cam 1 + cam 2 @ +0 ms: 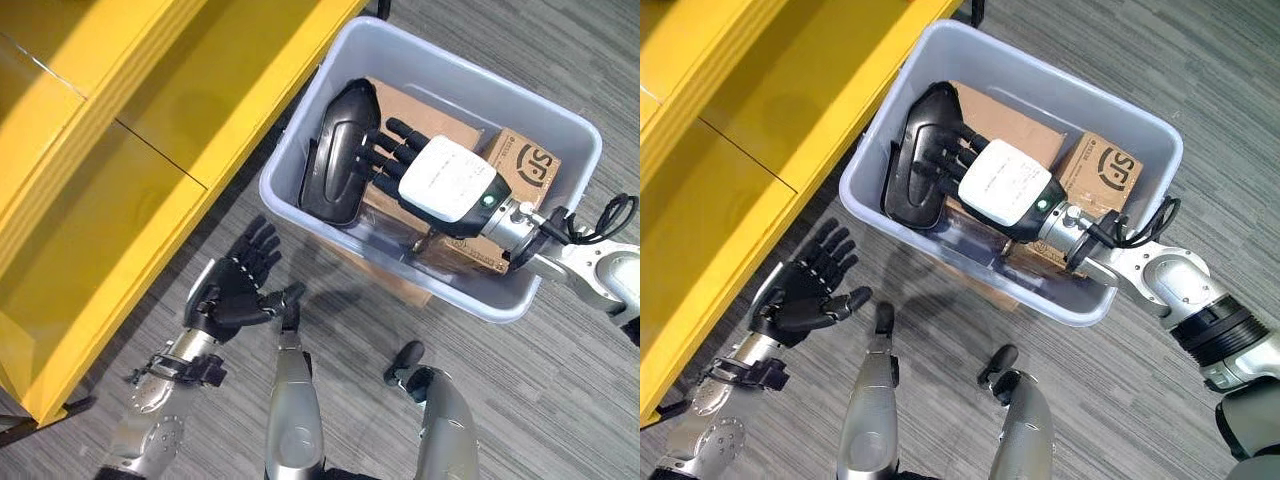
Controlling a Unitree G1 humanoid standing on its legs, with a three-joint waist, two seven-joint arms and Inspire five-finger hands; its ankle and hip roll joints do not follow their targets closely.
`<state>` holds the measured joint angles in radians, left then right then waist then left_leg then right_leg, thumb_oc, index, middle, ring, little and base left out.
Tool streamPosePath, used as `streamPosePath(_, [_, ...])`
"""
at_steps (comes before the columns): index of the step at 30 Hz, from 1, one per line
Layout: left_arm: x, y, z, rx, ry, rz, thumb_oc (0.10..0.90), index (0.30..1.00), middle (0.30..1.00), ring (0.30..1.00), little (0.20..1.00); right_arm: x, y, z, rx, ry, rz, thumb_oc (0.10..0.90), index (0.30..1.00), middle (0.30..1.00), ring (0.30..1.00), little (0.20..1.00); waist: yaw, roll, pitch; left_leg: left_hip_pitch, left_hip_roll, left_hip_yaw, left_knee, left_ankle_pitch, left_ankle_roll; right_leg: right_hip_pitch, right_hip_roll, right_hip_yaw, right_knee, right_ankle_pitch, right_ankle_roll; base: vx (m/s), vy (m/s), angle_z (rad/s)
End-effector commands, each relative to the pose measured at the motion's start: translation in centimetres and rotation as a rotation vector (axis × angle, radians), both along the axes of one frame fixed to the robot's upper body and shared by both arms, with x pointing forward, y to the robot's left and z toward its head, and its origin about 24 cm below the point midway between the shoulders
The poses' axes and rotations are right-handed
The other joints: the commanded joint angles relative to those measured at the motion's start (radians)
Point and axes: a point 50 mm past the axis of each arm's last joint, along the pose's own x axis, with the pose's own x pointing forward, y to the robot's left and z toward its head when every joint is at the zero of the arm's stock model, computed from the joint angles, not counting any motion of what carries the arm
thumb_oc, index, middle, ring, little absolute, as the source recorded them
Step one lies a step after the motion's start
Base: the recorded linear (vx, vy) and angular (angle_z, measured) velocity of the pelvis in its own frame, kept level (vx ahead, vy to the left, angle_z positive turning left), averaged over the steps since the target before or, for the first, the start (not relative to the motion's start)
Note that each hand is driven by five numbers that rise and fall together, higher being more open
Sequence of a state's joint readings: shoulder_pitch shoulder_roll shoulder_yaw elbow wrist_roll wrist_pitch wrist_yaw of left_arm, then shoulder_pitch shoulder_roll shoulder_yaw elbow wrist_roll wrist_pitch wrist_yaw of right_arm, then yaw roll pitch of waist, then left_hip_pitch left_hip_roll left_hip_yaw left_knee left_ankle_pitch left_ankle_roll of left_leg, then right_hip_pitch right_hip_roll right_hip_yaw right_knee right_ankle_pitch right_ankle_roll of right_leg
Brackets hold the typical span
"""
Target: Move parts from the plastic box to the shelf.
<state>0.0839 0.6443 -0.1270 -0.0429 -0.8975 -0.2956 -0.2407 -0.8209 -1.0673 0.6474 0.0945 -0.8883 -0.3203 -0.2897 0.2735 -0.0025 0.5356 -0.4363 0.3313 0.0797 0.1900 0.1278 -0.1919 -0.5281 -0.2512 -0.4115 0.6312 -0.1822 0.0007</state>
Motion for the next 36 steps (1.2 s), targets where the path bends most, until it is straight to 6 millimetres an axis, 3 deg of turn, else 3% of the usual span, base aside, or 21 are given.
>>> streamPosePath(1, [-0.2,-0.6,4.0,-0.030,-0.246,-0.005,0.900,1.000,1.000,1.000,1.000,-0.5,2.1,4.6,0.096,-0.224,0.131,0.900,1.000,1.000,1.000,1.000,0.024,-0.019,-0.016,-0.063,-0.033,-0.031,-0.055,0.012,0.048,0.050,0.051,-0.055,0.035,-0.080,0.065,-0.01,-0.062,0.14])
streamPosePath(9, [0.2,-0.9,5.6,-0.015,-0.318,-0.039,0.900,1.000,1.000,1.000,1.000,0.7,2.5,5.2,0.080,-0.290,0.070,0.900,1.000,1.000,1.000,1.000,0.039,-0.038,-0.016,-0.119,-0.019,-0.048,-0.054,0.024,0.044,0.014,0.065,-0.081,0.046,-0.080,0.067,0.01,-0.051,0.06])
streamPosePath(15, [0.6,-1.2,6.1,-0.006,-0.316,-0.074,0.900,1.000,1.000,1.000,1.000,1.8,1.7,6.1,0.068,-0.392,-0.003,0.900,1.000,1.000,1.000,1.000,0.051,-0.049,-0.016,-0.162,-0.016,-0.069,-0.044,0.030,0.044,-0.008,0.072,-0.102,0.049,-0.075,0.070,0.02,-0.038,0.05])
streamPosePath(24, [1.1,-1.5,6.4,-0.002,-0.313,-0.086,0.900,1.000,1.000,1.000,1.000,2.6,1.6,7.4,0.061,-0.401,-0.077,0.900,1.000,1.000,1.000,1.000,0.059,-0.062,-0.016,-0.220,-0.021,-0.084,-0.027,0.029,0.048,-0.046,0.069,-0.125,0.052,-0.063,0.075,0.01,-0.005,0.04])
streamPosePath(27, [1.2,-1.4,6.7,-0.003,-0.323,-0.084,0.900,1.000,1.000,1.000,1.000,3.0,1.2,8.0,0.066,-0.398,-0.119,0.900,1.000,1.000,1.000,1.000,0.063,-0.066,-0.016,-0.263,-0.030,-0.090,0.000,0.022,0.053,-0.080,0.060,-0.136,0.071,-0.062,0.078,0.00,-0.005,0.03])
streamPosePath(32, [1.6,-1.2,6.9,-0.012,-0.320,-0.084,0.900,1.000,1.000,1.000,1.000,3.4,0.4,9.2,0.023,-0.476,-0.195,0.900,1.000,1.000,1.000,1.000,0.073,-0.074,-0.016,-0.429,-0.084,-0.135,0.131,-0.017,0.076,-0.210,0.035,-0.161,0.166,-0.072,0.077,0.00,-0.003,0.08])
streamPosePath(36, [1.8,-1.4,6.8,0.000,-0.303,-0.097,0.900,1.000,1.000,1.000,1.000,3.8,0.1,9.7,0.016,-0.487,-0.248,0.900,1.000,1.000,1.000,1.000,0.079,-0.074,-0.016,-0.488,-0.103,-0.151,0.165,-0.025,0.084,-0.259,0.024,-0.170,0.200,-0.079,0.079,0.01,0.005,0.05])
